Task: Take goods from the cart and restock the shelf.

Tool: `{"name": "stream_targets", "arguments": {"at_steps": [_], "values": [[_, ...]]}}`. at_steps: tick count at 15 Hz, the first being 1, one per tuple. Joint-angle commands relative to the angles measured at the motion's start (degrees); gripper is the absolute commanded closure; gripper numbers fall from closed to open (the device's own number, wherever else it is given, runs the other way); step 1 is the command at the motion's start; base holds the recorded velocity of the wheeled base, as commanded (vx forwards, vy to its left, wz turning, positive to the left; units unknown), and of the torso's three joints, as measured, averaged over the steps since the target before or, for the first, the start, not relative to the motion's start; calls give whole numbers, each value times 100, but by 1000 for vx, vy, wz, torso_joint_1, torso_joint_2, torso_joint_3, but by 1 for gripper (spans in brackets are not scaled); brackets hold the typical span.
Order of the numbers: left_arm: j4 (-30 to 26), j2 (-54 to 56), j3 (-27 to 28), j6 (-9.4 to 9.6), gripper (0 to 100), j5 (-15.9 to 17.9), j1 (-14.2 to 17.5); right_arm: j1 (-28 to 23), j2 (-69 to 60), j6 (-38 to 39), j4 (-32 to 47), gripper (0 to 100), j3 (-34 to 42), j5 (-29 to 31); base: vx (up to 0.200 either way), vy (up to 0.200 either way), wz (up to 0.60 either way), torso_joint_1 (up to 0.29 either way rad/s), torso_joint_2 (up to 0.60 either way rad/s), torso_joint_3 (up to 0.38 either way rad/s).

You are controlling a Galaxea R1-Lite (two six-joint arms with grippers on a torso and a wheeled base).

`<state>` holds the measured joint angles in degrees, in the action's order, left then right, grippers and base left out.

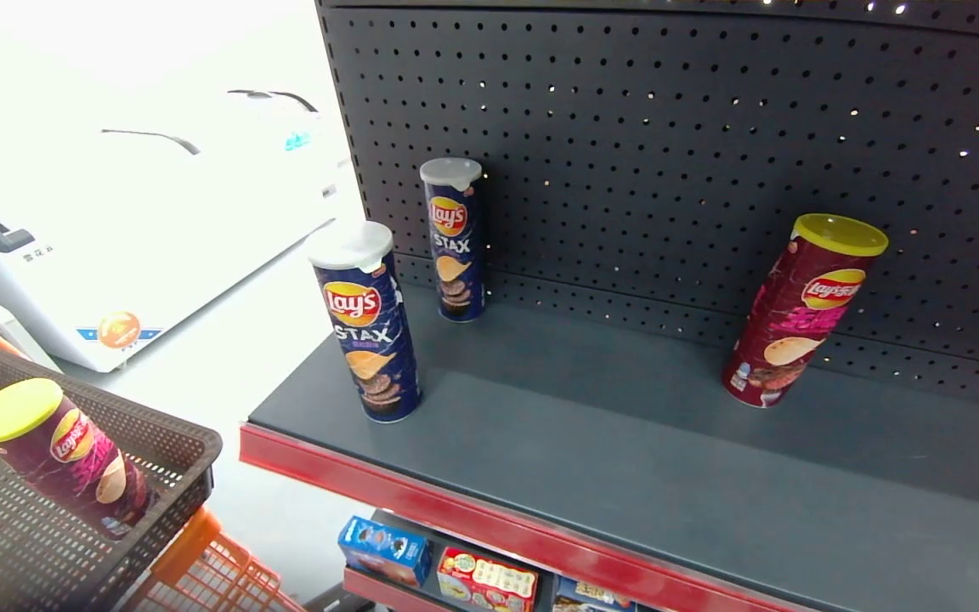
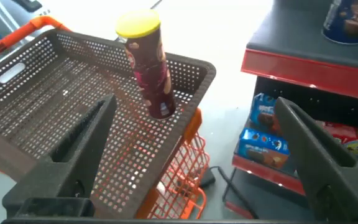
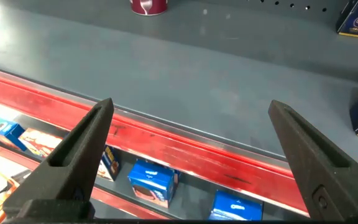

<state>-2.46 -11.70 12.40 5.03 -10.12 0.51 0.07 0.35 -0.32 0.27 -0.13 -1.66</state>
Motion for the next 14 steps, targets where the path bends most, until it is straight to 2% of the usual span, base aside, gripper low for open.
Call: {"name": "stream_targets", "arguments": {"at_steps": [1, 3, 4, 6, 8, 11, 14], "values": [[9, -1528, 650, -38, 0, -342, 45, 1, 9, -3, 0, 0, -4, -1, 0, 0, 0, 0, 0, 0], [44, -2293, 773, -64, 0, -307, 749, 1, 9, -3, 0, 0, -4, -1, 0, 0, 0, 0, 0, 0], [44, -2653, 782, -187, 0, -271, 986, 1, 9, -3, 0, 0, -4, -1, 0, 0, 0, 0, 0, 0], [141, -3374, 755, -380, 0, 63, 1390, 1, 9, -3, 0, 0, 5, -1, 0, 0, 0, 0, 0, 0], [967, -4270, 729, -583, 0, 150, 1768, 1, 9, -3, 0, 0, 5, -1, 0, 0, 0, 0, 0, 0], [2189, -5474, 738, -600, 0, 423, 2058, 1, 0, -3, 0, 0, 5, -1, 0, 0, 0, 0, 0, 0], [3762, -6608, 536, -600, 0, 669, 2120, 1, 9, -3, 0, 0, -4, -1, 0, 0, 0, 0, 0, 0]]}}
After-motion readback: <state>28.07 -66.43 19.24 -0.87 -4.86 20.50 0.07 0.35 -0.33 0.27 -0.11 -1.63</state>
